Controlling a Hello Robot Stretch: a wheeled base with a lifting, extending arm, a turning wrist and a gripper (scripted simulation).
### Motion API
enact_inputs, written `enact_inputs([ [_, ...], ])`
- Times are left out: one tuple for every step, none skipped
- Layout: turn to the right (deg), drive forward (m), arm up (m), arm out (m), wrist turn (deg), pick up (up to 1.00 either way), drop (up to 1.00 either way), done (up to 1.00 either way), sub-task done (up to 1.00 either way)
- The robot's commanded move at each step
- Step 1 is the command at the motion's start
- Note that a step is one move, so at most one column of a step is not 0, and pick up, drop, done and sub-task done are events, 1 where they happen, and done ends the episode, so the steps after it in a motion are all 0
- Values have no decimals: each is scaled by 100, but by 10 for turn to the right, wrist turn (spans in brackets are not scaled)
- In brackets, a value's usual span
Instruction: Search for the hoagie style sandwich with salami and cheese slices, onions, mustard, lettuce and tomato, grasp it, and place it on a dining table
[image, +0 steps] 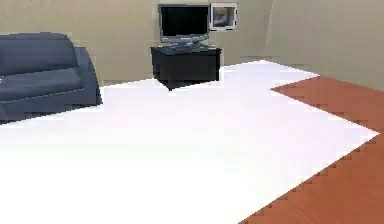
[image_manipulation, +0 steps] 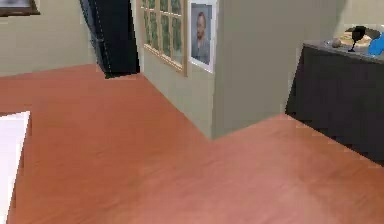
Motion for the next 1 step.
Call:
enact_inputs([
  [450,0,0,0,0,0,0,0,0],
])
